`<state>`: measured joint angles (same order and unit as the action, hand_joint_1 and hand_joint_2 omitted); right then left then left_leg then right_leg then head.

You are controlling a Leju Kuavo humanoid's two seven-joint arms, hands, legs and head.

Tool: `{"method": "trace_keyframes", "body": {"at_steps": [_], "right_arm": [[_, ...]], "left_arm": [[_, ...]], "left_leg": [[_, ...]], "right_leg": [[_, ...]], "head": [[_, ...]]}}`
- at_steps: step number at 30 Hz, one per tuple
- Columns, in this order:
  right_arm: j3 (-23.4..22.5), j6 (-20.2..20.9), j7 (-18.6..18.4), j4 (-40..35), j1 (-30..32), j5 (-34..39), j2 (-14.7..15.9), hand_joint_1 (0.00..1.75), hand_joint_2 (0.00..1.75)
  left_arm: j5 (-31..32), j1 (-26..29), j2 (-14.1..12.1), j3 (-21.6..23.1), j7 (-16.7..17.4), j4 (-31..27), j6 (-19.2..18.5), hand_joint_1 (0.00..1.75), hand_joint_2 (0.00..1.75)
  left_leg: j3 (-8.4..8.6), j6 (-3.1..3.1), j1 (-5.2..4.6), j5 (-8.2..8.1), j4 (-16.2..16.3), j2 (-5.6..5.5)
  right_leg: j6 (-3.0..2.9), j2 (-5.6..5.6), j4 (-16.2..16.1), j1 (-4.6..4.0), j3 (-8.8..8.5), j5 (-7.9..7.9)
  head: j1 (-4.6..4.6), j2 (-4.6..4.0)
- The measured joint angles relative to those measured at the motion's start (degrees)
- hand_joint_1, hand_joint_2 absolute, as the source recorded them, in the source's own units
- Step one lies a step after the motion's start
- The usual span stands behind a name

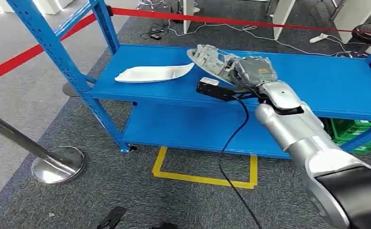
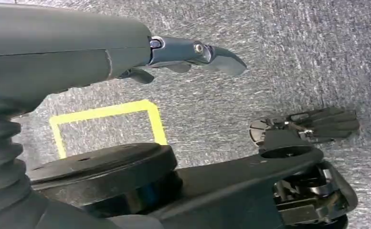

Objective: Take the parts from the cabinet and place them on the table.

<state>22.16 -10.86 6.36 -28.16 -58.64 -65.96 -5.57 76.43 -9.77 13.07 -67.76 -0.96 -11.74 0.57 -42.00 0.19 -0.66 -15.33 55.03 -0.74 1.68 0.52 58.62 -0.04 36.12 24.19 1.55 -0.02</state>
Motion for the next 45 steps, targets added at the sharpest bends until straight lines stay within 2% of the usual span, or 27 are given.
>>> {"method": "trace_keyframes", "body": {"at_steps": [12,13,14,22,31,45], "right_arm": [[3.5,-0.2,-0.5,-5.0,0.4,5.2,0.0,1.75,1.75],[3.8,-0.2,-0.6,-5.3,0.4,5.7,0.0,1.75,1.75],[4.0,-0.2,-0.7,-5.4,0.5,6.0,0.0,1.75,1.75],[5.6,-0.3,-0.9,-7.3,0.8,7.6,0.5,1.75,1.75],[6.5,-0.7,-0.9,-9.6,1.0,8.8,1.3,1.75,1.75],[7.0,-4.3,-2.3,-17.9,1.5,9.2,4.2,1.75,1.75]], "left_arm": [[0.0,0.3,0.0,-0.9,-0.2,0.0,0.2,0.0,1.75],[0.0,0.4,0.0,-0.9,-0.3,0.0,0.2,0.0,0.0],[0.0,0.4,0.0,-0.9,-0.4,0.0,0.2,0.0,1.75],[0.0,0.5,0.0,-0.9,-2.2,0.0,1.3,0.0,1.75],[0.0,0.6,0.0,-0.9,-2.0,0.0,1.1,0.0,1.75],[0.0,1.1,0.0,-1.4,-2.0,0.0,1.0,0.0,1.75]], "left_leg": [[-0.04,0.01,0.0,-0.01,0.0,0.0],[-0.04,0.01,0.0,-0.01,0.0,0.0],[-0.04,0.01,0.0,-0.01,0.0,0.0],[-0.05,0.01,0.0,0.0,0.0,0.0],[-0.08,0.01,0.0,0.0,0.0,0.0],[-0.16,0.0,0.0,0.0,0.0,0.0]], "right_leg": [[-0.02,0.0,0.0,0.0,0.05,0.03],[-0.02,0.0,0.0,0.01,0.06,0.02],[-0.02,0.0,0.0,0.01,0.06,0.02],[-0.02,0.0,0.0,0.01,0.09,0.02],[-0.02,0.0,0.0,0.01,0.11,0.01],[0.0,0.0,0.0,0.01,0.19,0.0]], "head": [[0.0,0.0],[0.0,0.0],[-0.02,0.0],[0.0,0.0],[0.0,0.0],[0.0,0.0]]}}
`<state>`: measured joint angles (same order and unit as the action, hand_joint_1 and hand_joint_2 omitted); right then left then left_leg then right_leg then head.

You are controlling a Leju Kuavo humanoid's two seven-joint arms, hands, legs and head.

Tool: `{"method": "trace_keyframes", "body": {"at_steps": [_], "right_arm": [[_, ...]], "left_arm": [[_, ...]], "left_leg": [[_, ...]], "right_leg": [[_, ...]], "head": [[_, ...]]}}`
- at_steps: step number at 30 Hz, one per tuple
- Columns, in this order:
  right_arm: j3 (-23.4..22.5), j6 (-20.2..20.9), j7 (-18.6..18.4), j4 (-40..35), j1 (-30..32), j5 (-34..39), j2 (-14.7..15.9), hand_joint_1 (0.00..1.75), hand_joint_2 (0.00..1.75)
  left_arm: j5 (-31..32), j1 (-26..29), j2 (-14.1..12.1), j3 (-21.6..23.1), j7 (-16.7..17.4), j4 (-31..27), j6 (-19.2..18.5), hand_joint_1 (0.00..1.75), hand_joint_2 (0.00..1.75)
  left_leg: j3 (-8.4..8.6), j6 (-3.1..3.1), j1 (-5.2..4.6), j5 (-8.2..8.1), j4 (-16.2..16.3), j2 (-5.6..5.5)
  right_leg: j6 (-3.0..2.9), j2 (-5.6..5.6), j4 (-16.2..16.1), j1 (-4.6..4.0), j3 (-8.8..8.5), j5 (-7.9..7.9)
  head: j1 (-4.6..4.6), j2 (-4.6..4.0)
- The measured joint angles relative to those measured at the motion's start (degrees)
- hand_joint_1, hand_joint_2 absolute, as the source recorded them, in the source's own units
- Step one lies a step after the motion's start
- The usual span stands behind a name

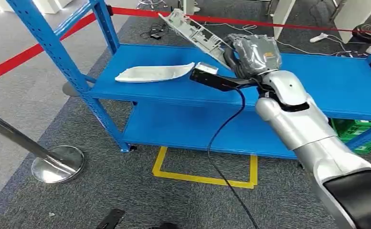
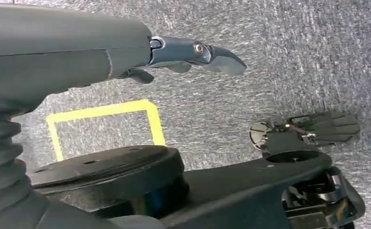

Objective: Take the parts from the cabinet and place them on the table.

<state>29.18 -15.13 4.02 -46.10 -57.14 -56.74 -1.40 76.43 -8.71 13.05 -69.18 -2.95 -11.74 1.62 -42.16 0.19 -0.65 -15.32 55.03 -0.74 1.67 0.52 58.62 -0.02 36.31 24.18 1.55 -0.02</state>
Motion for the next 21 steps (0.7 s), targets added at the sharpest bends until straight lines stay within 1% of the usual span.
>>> {"method": "trace_keyframes", "body": {"at_steps": [10,14,21], "right_arm": [[-1.0,-0.4,-1.5,-6.9,0.9,0.5,3.5,1.75,1.75],[-1.9,-1.4,-1.2,-10.5,3.1,0.9,5.4,1.75,1.75],[-2.9,-1.6,-1.0,-16.0,7.4,1.9,7.2,1.75,1.75]], "left_arm": [[0.0,0.3,0.0,-0.6,-0.2,0.0,0.0,0.0,1.75],[0.0,0.7,0.0,-1.1,-0.2,0.0,0.0,0.0,1.75],[0.0,1.2,0.0,-1.8,0.5,0.0,0.7,0.0,1.75]], "left_leg": [[-0.04,-0.01,-0.01,0.0,0.0,0.0],[-0.04,-0.01,-0.01,0.0,0.0,0.0],[-0.06,-0.01,-0.01,0.0,0.0,0.0]], "right_leg": [[0.01,0.0,0.0,0.02,0.03,-0.01],[0.01,0.0,0.0,0.02,0.03,-0.01],[0.01,0.01,0.0,0.03,0.05,-0.01]], "head": [[0.0,0.0],[-0.02,0.0],[0.0,0.0]]}}
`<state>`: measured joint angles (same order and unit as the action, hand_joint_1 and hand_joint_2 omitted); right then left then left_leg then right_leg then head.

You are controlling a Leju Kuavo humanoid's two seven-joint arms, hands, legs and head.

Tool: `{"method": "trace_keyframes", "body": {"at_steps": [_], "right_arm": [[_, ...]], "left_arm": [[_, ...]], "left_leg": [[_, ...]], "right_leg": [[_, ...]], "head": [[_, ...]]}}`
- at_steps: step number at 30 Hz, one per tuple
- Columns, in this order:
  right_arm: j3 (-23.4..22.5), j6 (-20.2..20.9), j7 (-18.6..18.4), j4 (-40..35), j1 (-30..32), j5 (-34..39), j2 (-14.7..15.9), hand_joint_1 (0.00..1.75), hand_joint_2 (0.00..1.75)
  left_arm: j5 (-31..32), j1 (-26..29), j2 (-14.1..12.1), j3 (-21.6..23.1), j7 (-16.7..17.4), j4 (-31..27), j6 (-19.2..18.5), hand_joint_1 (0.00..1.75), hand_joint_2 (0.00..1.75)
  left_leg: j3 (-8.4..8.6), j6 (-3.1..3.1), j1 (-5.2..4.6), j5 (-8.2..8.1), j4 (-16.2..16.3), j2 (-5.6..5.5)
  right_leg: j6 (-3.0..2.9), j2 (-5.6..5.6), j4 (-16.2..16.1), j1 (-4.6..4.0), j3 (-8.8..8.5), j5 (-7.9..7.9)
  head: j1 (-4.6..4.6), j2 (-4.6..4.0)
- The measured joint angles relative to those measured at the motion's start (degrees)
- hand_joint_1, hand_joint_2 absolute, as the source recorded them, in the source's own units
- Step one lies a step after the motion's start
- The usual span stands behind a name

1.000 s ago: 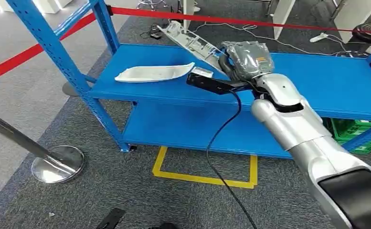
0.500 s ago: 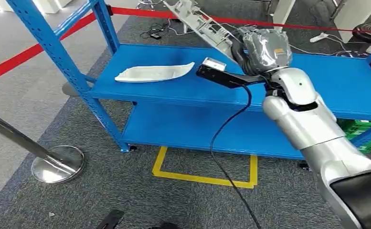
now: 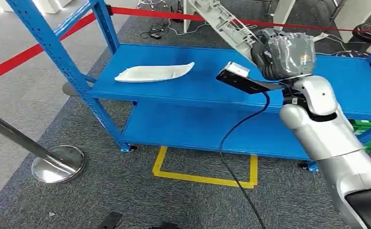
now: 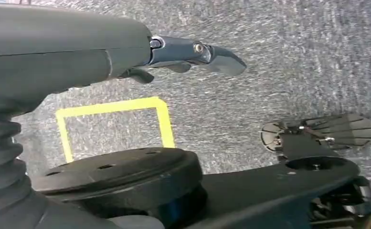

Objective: Take the parts from the cabinet and place them on the table.

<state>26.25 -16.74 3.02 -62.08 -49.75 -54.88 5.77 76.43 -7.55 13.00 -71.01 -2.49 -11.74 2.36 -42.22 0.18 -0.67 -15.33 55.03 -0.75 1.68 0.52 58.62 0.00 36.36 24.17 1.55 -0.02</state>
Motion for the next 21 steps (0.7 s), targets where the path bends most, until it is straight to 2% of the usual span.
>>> {"method": "trace_keyframes", "body": {"at_steps": [5,11,16,18,19,20,21], "right_arm": [[-0.4,0.0,0.1,-2.5,2.0,0.2,0.8,1.75,1.75],[-1.0,0.0,0.2,-3.6,2.9,0.9,1.1,1.75,1.75],[-1.3,0.0,0.6,-3.5,3.4,1.4,1.1,1.75,1.75],[-1.3,0.0,0.8,-3.5,3.5,1.7,1.1,1.75,1.75],[-1.4,0.0,0.9,-3.5,3.5,1.8,1.1,1.75,1.75],[-1.5,0.0,0.9,-3.5,3.6,1.9,1.1,1.75,1.75],[-1.5,0.0,1.0,-3.4,3.6,1.9,1.2,1.75,1.75]], "left_arm": [[0.0,0.1,-0.1,-0.5,0.3,0.0,0.1,0.0,1.75],[0.0,0.0,-0.2,-0.8,3.7,0.0,0.3,0.0,1.75],[0.0,-0.1,-0.2,-1.0,4.2,0.0,0.4,0.0,1.75],[0.0,-0.1,-0.2,-1.0,4.3,0.0,0.4,0.0,1.75],[0.0,-0.1,-0.2,-1.0,4.3,0.0,0.4,0.0,1.75],[0.0,-0.1,-0.2,-1.0,4.3,0.0,0.4,0.0,1.75],[0.0,-0.1,-0.2,-1.0,4.4,0.0,0.4,0.0,1.75]], "left_leg": [[-0.01,0.0,0.0,0.0,0.0,0.0],[-0.05,-0.28,-0.2,-0.28,0.1,-0.01],[-0.08,-1.01,-0.66,-0.87,0.6,-0.01],[0.0,-1.33,-0.77,-0.65,0.7,-0.01],[0.16,-1.63,-0.45,-0.34,0.1,0.11],[0.28,-1.82,-0.17,-0.17,-0.2,0.21],[0.22,-1.97,-0.06,-0.1,-0.2,0.26]], "right_leg": [[0.0,0.01,0.0,0.0,0.02,0.0],[0.28,-0.01,0.0,0.2,-0.1,0.14],[0.96,-0.01,0.0,0.67,-0.35,0.46],[1.36,-0.04,-0.3,0.78,-0.59,0.2],[1.6,0.0,-0.3,0.58,-0.6,0.26],[1.59,0.07,0.5,0.59,-0.12,1.51],[1.66,-0.02,3.1,0.52,0.79,4.12]], "head": [[-0.02,0.0],[0.0,0.0],[0.02,0.0],[0.02,0.0],[0.0,0.0],[0.04,0.0],[-0.26,0.0]]}}
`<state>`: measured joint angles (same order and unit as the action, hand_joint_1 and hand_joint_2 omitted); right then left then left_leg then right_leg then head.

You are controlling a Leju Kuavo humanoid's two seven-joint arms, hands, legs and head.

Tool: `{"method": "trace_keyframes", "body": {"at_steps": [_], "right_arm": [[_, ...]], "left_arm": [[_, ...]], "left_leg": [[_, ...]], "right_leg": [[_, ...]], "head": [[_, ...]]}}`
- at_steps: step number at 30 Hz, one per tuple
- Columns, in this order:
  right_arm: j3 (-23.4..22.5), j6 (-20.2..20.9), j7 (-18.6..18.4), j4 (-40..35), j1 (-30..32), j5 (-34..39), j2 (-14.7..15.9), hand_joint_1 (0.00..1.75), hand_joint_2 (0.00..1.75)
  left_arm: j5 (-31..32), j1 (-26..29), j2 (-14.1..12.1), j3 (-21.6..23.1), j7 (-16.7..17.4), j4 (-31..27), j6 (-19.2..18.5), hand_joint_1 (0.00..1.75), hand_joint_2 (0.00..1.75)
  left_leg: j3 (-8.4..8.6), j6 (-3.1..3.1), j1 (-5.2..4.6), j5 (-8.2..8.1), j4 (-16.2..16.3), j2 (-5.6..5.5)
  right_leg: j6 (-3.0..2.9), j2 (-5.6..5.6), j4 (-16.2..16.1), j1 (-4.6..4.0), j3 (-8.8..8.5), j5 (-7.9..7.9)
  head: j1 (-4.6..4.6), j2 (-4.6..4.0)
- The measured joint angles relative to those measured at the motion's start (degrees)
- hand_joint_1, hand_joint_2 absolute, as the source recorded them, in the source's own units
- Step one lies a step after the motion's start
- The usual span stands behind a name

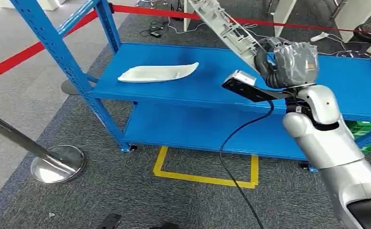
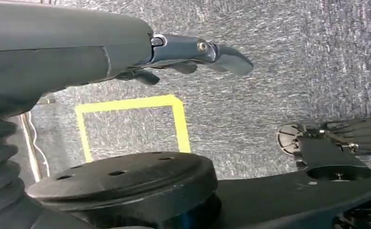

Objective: Take the parts from the cabinet and place them on the table.

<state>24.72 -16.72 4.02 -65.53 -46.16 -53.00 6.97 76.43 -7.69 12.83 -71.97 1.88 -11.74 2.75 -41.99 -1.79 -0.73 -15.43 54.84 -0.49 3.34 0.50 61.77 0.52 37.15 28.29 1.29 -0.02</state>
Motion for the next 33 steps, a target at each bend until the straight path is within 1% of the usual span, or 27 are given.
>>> {"method": "trace_keyframes", "body": {"at_steps": [2,3,4,5,7,8,9,10,11,13,14,15,16,17,18,19,20,21,22,23,24,25,28,29,30,32,33], "right_arm": [[0.0,0.0,0.1,0.2,0.3,0.0,0.2,1.75,1.75],[0.0,0.0,0.1,0.3,0.6,0.0,0.2,1.75,1.75],[0.0,0.0,0.1,0.4,0.8,0.0,0.2,1.75,1.75],[0.0,0.0,0.1,0.6,0.9,0.1,0.2,1.75,1.75],[0.0,0.1,0.2,0.9,0.6,0.2,0.2,1.75,1.75],[0.0,0.1,0.4,0.9,0.2,0.3,0.2,1.75,1.75],[0.0,0.0,0.6,1.1,-0.1,0.4,0.1,1.75,1.75],[0.1,0.0,0.8,1.2,-0.2,0.6,0.0,1.75,1.75],[0.0,-0.1,0.8,1.4,-0.4,0.7,0.0,1.75,1.75],[0.1,-0.2,0.9,1.6,-0.5,0.9,0.0,1.75,1.75],[0.1,-0.3,1.0,1.8,-0.8,0.9,0.0,1.75,1.75],[0.2,-0.3,1.1,1.9,-0.8,1.0,-0.1,1.75,1.75],[0.1,-0.3,1.1,2.0,-0.8,1.0,-0.1,1.75,1.75],[0.1,-0.3,1.1,2.0,-0.8,1.0,-0.1,1.75,1.75],[0.1,-0.3,1.1,2.1,-0.7,1.0,-0.1,1.75,1.75],[0.1,-0.3,1.1,2.3,-0.7,1.0,-0.1,1.75,1.75],[0.1,-0.3,1.1,2.4,-0.6,1.0,-0.1,1.75,1.75],[0.1,-0.3,1.1,2.5,-0.6,1.0,-0.1,1.75,1.75],[0.1,-0.3,1.0,2.5,-0.6,1.0,-0.1,1.75,1.75],[0.0,-0.3,1.1,2.5,-0.6,1.0,-0.1,1.75,1.75],[0.0,-0.3,1.0,2.4,-0.7,1.1,-0.1,1.75,1.75],[-0.3,-0.4,1.0,2.4,-0.7,1.1,0.0,1.75,1.75],[-0.5,-1.0,1.1,2.4,0.1,1.4,0.0,1.75,1.75],[-0.7,-1.0,1.1,2.4,0.6,1.7,0.0,1.75,1.75],[-1.0,-1.1,1.1,2.4,1.0,2.0,0.2,1.75,1.75],[-1.3,-1.1,1.1,2.4,1.4,2.3,0.2,1.75,1.75],[-1.3,-1.2,1.2,2.4,1.7,2.4,0.2,1.75,1.75]], "left_arm": [[0.0,0.0,0.0,0.0,0.0,0.0,0.0,0.0,1.75],[0.0,0.0,0.0,0.0,0.0,0.0,0.0,0.0,1.75],[0.0,0.0,0.0,0.0,0.0,0.0,-0.1,0.0,1.75],[0.0,0.0,-0.1,0.0,0.0,0.0,-0.1,0.0,1.75],[0.0,-0.2,0.0,0.0,0.0,0.0,-0.2,0.0,1.75],[0.0,-0.3,0.0,0.0,0.0,0.0,-0.2,0.0,1.75],[0.0,-0.4,-0.3,0.0,0.0,0.0,-0.3,0.0,1.75],[0.0,-0.4,-0.2,0.0,0.0,0.0,-0.3,0.0,1.75],[0.0,-0.3,-0.2,0.0,0.0,0.0,-0.3,0.0,1.75],[-0.2,-0.2,-0.3,-0.1,0.0,0.0,-0.3,0.0,1.75],[-0.2,-0.2,-0.4,-0.1,0.0,0.0,-0.3,0.0,1.75],[-0.5,-0.2,-0.4,-0.1,0.0,0.0,-0.3,0.0,1.75],[-1.1,-0.3,-0.4,-0.2,0.0,0.0,-0.3,0.0,1.75],[-1.5,-0.3,-0.4,-0.2,0.0,0.0,-0.3,0.0,1.75],[-1.9,-0.4,-0.4,-0.3,0.0,0.0,-0.3,0.0,1.75],[-2.1,-0.5,-0.4,-0.3,0.0,0.0,-0.3,0.0,1.75],[-2.0,-0.5,-0.4,-0.3,0.0,0.0,-0.3,0.0,1.75],[-2.0,-0.4,-0.4,-0.3,0.0,0.0,-0.3,0.0,1.75],[-2.0,-0.4,-0.4,-0.3,0.0,0.0,-0.3,0.0,1.75],[-2.0,-0.3,-0.4,-0.3,0.1,0.0,-0.3,0.0,1.75],[-2.0,-0.4,-0.4,-0.3,0.1,0.0,-0.3,0.0,1.75],[-2.0,-0.5,-0.4,-0.3,0.1,0.0,-0.3,0.0,1.75],[-2.0,-0.2,-0.7,-0.4,0.1,0.0,-0.3,0.0,1.75],[-2.0,0.0,-0.7,-0.4,0.2,0.0,-0.4,0.0,1.75],[-2.0,0.0,-0.8,-0.4,0.2,0.0,-0.5,0.0,1.75],[-2.0,0.0,-0.8,-0.4,0.2,0.0,-0.5,0.0,1.75],[-2.0,0.0,-0.8,-0.4,0.2,0.0,-0.5,0.0,1.75]], "left_leg": [[-0.1,-0.1,0.01,0.06,0.0,0.02],[-0.26,-0.08,0.01,0.19,0.0,0.02],[-0.5,-0.01,0.01,0.46,0.0,0.01],[-0.83,0.14,0.07,0.8,0.0,-0.03],[-1.76,0.69,0.41,1.67,0.1,-0.23],[-2.32,1.12,0.56,2.15,0.3,-0.31],[-2.61,1.64,0.35,2.64,0.3,-0.46],[-2.26,1.96,0.33,3.0,0.2,-0.46],[-2.09,2.2,0.43,3.81,0.2,-0.52],[-2.07,3.01,0.49,5.19,-1.0,-0.67],[-2.46,3.36,0.64,3.98,-0.8,-0.47],[-3.02,3.9,0.59,-0.16,1.6,-0.33],[-4.07,4.27,0.67,-4.45,6.2,-0.2],[-5.13,4.5,0.72,-7.9,11.4,-0.13],[-5.85,4.62,0.73,-10.55,16.4,-0.12],[-5.8,4.67,0.73,-11.62,19.5,-0.11],[-4.76,4.61,0.74,-11.25,20.2,-0.1],[-2.44,4.5,0.75,-9.99,18.7,-0.08],[1.01,4.29,0.75,-8.82,15.2,-0.08],[4.77,4.09,0.74,-8.76,10.8,-0.08],[8.41,3.82,0.69,-10.76,6.3,-0.09],[10.05,3.24,0.39,-12.05,2.4,-0.23],[9.17,2.12,0.08,-10.42,2.5,-0.31],[9.13,1.6,0.56,-9.58,1.7,-0.1],[8.76,1.19,0.52,-9.02,1.6,0.0],[7.52,0.72,0.52,-7.94,1.6,0.02],[6.83,0.67,0.5,-7.39,1.6,0.03]], "right_leg": [[0.04,0.02,9.2,0.05,3.02,5.58],[0.15,0.01,13.1,0.04,4.19,7.41],[0.24,0.0,14.4,0.08,4.21,7.74],[0.31,-0.03,13.0,0.1,2.82,6.83],[0.49,-0.05,3.8,0.21,-3.14,3.47],[0.73,-0.03,-1.2,0.37,-6.47,2.61],[0.48,0.1,-2.1,-0.05,-7.3,3.14],[-0.35,0.2,-2.0,-0.03,-6.54,1.78],[-0.59,0.05,-1.9,-0.15,-6.15,1.71],[-1.74,-0.04,-1.8,-0.29,-5.25,0.57],[-2.22,-0.32,-1.8,0.03,-5.28,-0.15],[-2.69,-0.33,-1.8,0.02,-4.49,-0.99],[-2.93,-0.32,-1.8,0.02,-3.65,-1.7],[-3.0,-0.33,-1.8,0.02,-2.81,-2.38],[-2.99,-0.33,-1.8,0.02,-1.93,-3.03],[-2.92,-0.38,-1.8,0.03,-1.08,-3.66],[-2.78,-0.4,-1.8,0.03,-0.22,-4.26],[-2.64,-0.41,-1.8,0.03,0.7,-4.95],[-2.51,-0.39,-1.8,0.04,1.51,-5.62],[-2.36,-0.35,-1.8,0.05,2.09,-6.19],[-2.09,-0.35,-1.7,-0.04,2.56,-6.64],[-1.74,-0.47,-1.8,-0.13,2.94,-7.22],[-0.62,-0.46,-3.3,0.17,2.88,-9.24],[-0.37,-0.32,-3.3,0.16,3.24,-9.0],[-0.16,-0.34,-2.2,0.11,3.82,-6.68],[0.09,-0.33,6.2,0.08,6.12,0.21],[0.18,-0.3,11.2,0.05,7.3,2.66]], "head": [[0.05,0.0],[-0.02,0.0],[0.02,0.0],[-0.02,0.0],[0.0,0.0],[-0.04,0.0],[0.05,0.02],[0.22,0.02],[0.13,0.02],[0.18,0.02],[0.02,0.02],[0.28,0.02],[0.4,0.02],[0.37,0.02],[0.37,0.02],[0.4,0.02],[0.46,0.02],[0.46,0.02],[0.44,0.02],[0.46,0.02],[0.46,0.02],[0.26,0.02],[0.68,0.02],[0.72,0.02],[0.46,0.02],[-0.06,0.02],[-0.11,0.02]]}}
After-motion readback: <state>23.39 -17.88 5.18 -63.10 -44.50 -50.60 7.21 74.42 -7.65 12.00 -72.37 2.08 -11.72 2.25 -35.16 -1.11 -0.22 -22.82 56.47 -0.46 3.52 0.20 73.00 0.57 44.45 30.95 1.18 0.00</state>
